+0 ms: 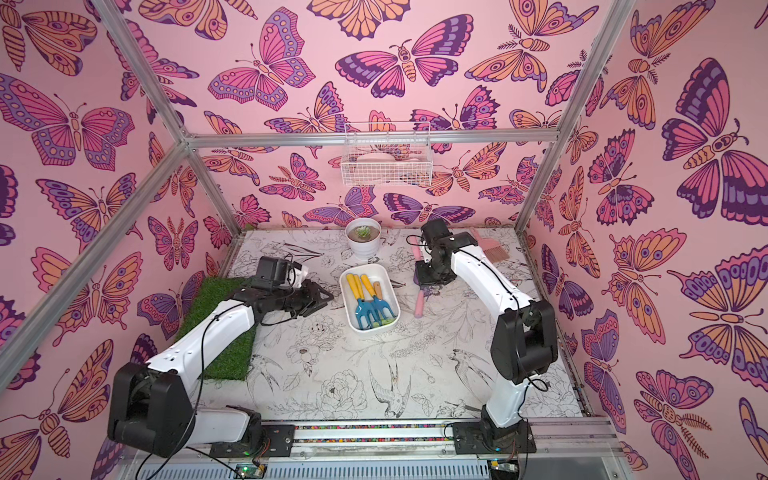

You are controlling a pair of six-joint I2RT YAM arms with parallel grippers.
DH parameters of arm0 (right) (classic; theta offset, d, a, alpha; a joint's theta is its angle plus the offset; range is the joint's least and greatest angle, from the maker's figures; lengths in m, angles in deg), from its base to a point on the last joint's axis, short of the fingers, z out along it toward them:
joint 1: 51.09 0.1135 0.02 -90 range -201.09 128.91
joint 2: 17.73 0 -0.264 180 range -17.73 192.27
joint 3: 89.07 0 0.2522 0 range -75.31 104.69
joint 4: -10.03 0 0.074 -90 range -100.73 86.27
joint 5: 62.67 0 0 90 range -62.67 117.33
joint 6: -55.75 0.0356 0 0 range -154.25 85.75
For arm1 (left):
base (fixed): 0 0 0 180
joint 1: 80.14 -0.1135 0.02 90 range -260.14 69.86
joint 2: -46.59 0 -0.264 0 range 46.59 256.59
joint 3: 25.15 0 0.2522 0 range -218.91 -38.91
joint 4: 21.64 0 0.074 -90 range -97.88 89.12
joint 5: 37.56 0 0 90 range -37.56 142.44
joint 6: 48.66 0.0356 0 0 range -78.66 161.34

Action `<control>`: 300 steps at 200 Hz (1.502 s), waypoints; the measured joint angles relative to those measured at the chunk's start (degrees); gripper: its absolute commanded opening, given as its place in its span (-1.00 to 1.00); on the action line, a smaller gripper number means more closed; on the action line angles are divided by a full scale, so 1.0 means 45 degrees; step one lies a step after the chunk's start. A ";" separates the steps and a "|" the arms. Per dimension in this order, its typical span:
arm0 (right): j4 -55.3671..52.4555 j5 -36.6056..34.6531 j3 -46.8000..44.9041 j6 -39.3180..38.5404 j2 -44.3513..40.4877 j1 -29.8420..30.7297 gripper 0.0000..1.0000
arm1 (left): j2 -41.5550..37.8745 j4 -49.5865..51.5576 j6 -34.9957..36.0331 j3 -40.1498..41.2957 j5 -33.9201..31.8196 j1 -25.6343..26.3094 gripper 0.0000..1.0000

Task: Put the rake into the storage box
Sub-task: Pick up the rake at the center of the board.

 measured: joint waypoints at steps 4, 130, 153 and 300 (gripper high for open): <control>0.0039 0.0355 0.0000 0.0131 -0.0044 -0.0005 -1.00 | 0.0000 -0.0228 -0.0092 0.0000 0.0175 0.0000 -0.21; 0.5756 1.0278 -0.2045 0.6363 -0.1078 -0.0005 -1.00 | 0.1705 -0.7407 -0.4187 -0.0481 0.3385 0.0000 -0.07; 0.6737 1.1103 -0.2429 0.7198 -0.1127 0.0015 -1.00 | 0.2064 -0.8179 -0.4653 -0.0622 0.3721 0.0044 -0.06; 0.8879 1.2823 -0.3667 0.8786 -0.1846 0.0797 -1.00 | 0.3463 -1.1477 -0.6931 -0.1030 0.4153 0.0952 -0.65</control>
